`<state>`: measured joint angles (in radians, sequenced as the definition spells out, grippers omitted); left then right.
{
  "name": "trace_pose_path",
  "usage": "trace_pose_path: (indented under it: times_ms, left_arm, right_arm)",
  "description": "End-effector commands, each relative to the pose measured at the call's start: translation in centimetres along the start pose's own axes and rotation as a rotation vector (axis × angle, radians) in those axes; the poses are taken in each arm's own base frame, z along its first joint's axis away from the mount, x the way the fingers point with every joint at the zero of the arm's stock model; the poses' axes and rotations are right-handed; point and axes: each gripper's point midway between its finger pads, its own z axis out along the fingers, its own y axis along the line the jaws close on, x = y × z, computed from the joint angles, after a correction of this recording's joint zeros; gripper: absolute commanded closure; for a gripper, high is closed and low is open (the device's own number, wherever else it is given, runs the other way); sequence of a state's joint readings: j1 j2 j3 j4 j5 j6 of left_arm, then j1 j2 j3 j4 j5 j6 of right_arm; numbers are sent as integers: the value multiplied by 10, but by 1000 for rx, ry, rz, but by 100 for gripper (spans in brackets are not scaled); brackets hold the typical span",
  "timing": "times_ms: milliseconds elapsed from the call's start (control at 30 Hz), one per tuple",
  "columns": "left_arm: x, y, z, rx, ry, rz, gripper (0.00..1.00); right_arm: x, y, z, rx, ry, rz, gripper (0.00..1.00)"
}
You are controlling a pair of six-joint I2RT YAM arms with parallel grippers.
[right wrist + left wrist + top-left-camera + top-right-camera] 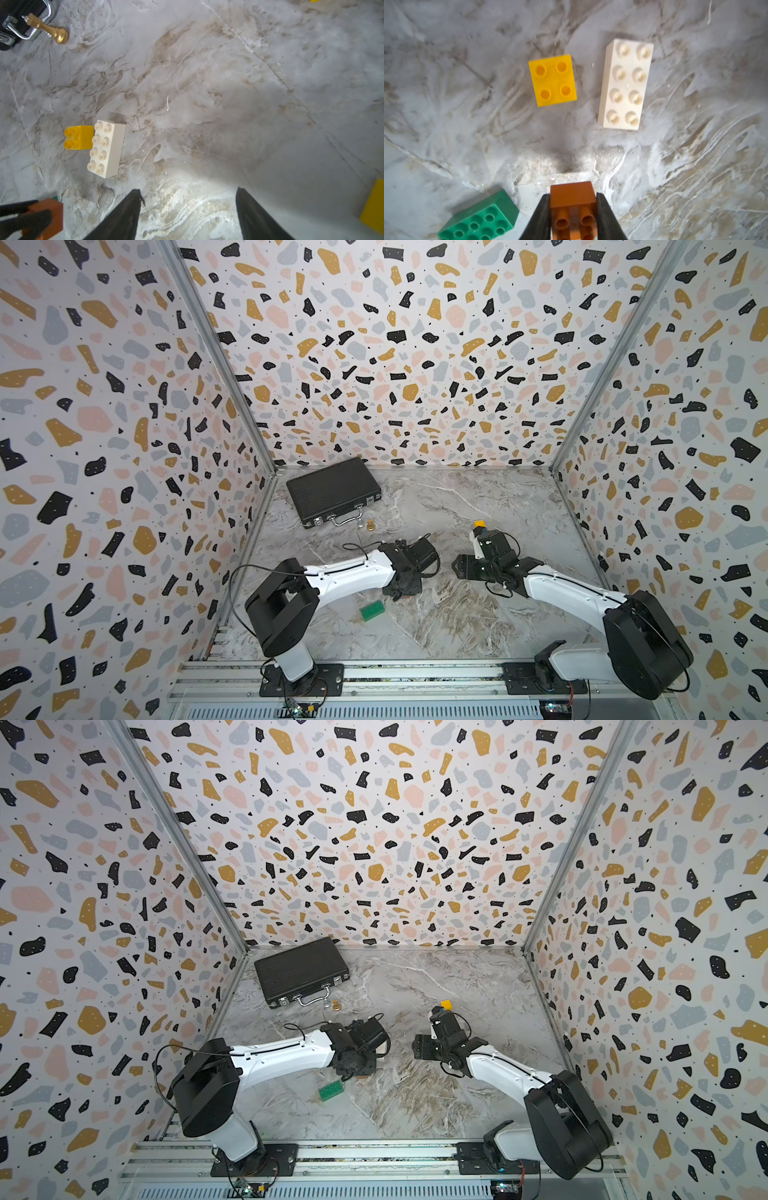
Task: Assemble an ice cream with lego
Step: Pick up the lego brick from the center of the board, then assemble the lego brick with the lego brick.
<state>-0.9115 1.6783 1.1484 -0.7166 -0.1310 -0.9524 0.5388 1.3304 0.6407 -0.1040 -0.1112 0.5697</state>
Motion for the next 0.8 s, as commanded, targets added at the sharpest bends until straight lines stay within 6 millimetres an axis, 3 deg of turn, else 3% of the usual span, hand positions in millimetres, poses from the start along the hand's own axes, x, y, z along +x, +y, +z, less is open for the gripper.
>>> trace_pose_path:
  times_ms: [0, 267, 767]
  left_arm:
    - [-24, 11, -3, -42, -25, 19, 87]
    - [-59, 6, 7, -31, -23, 9, 87]
    - [-74, 6, 26, -4, 0, -42, 87]
  right_arm:
    - [-13, 7, -6, -5, -31, -15, 25]
    - [-12, 7, -5, -5, -27, -14, 25]
    - [-12, 7, -5, -7, -24, -16, 25]
